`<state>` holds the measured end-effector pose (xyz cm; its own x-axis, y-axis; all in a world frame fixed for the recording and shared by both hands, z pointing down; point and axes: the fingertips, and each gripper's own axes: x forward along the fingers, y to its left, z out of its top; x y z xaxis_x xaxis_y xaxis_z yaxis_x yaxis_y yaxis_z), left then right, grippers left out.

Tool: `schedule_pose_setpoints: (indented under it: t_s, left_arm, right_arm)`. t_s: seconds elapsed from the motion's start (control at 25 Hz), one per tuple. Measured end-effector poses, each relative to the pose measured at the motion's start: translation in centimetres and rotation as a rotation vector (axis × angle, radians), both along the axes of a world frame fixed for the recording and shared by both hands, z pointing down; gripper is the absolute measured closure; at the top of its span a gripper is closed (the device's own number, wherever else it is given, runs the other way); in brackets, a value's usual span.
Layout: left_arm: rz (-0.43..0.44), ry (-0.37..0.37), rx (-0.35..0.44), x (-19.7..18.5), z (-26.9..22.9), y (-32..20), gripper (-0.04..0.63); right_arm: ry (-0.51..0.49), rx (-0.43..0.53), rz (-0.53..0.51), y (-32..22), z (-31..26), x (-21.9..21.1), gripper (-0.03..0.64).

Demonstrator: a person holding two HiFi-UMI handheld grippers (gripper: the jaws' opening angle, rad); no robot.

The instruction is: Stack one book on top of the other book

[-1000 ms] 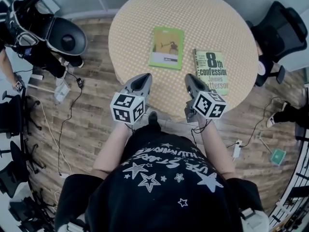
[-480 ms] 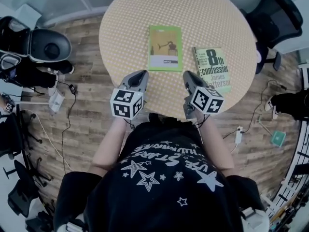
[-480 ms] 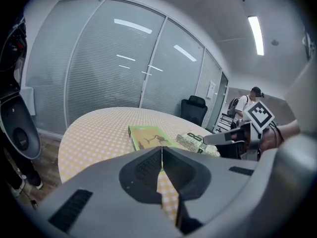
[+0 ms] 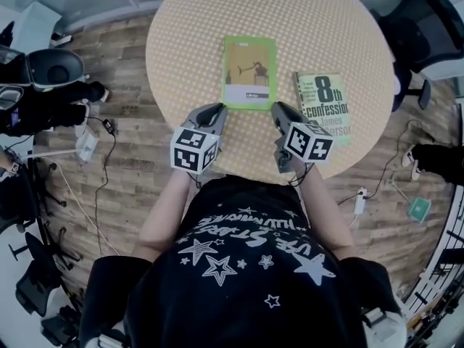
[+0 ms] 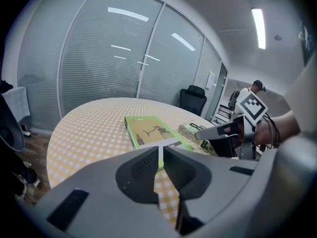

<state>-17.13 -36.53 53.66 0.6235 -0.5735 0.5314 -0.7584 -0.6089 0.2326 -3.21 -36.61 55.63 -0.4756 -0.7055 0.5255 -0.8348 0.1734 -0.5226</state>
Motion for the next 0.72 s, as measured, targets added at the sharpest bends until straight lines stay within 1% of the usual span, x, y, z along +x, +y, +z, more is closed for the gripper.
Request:
schedule_pose_setpoints:
  t_s: [0.04, 0.08, 0.12, 0.16, 0.2, 0.28, 0.44, 0.48, 0.56, 0.72]
  left_arm:
    - [-0.002, -0.005, -0.012, 0.0, 0.3, -0.2, 0.569]
    - [-0.003, -0.014, -0.026, 0.0, 0.6, -0.5, 0.516]
    - [-0.003, -0.026, -0.039, -0.1, 1.1, -0.8, 0.440]
    - [-0.005, -0.037, -0.048, -0.1, 1.4, -1.2, 0.423]
    - [-0.010, -0.042, -0.056, -0.1, 1.7, -1.5, 0.423]
    - [-0.019, -0.032, -0.081, 0.1, 2.2, -2.1, 0.420]
    - [-0.023, 0.008, -0.169, 0.8, 3.5, -2.9, 0.311]
    - [-0.020, 0.010, -0.188, 1.0, 3.8, -3.0, 0.295]
    - [-0.014, 0.003, -0.212, 1.4, 4.4, -3.1, 0.290]
    - [-0.002, -0.011, -0.233, 2.0, 5.0, -3.4, 0.287]
  right_arm:
    - [0.002, -0.010, -0.003, -0.3, 0.3, 0.0, 0.580]
    - [0.005, -0.021, -0.003, -0.6, 0.7, 0.0, 0.572]
    - [0.006, -0.031, -0.002, -0.9, 1.1, 0.1, 0.550]
    - [0.005, -0.040, 0.000, -1.1, 1.4, 0.2, 0.510]
    - [0.003, -0.049, 0.001, -1.3, 1.7, 0.3, 0.489]
    - [-0.003, -0.068, -0.008, -1.5, 2.3, 0.3, 0.477]
    - [-0.016, -0.097, -0.033, -2.0, 3.5, 0.1, 0.452]
    - [-0.022, -0.102, -0.038, -2.1, 3.7, 0.0, 0.446]
    - [-0.030, -0.107, -0.041, -2.5, 4.0, -0.1, 0.436]
    - [-0.043, -0.127, -0.053, -2.8, 4.7, -0.5, 0.430]
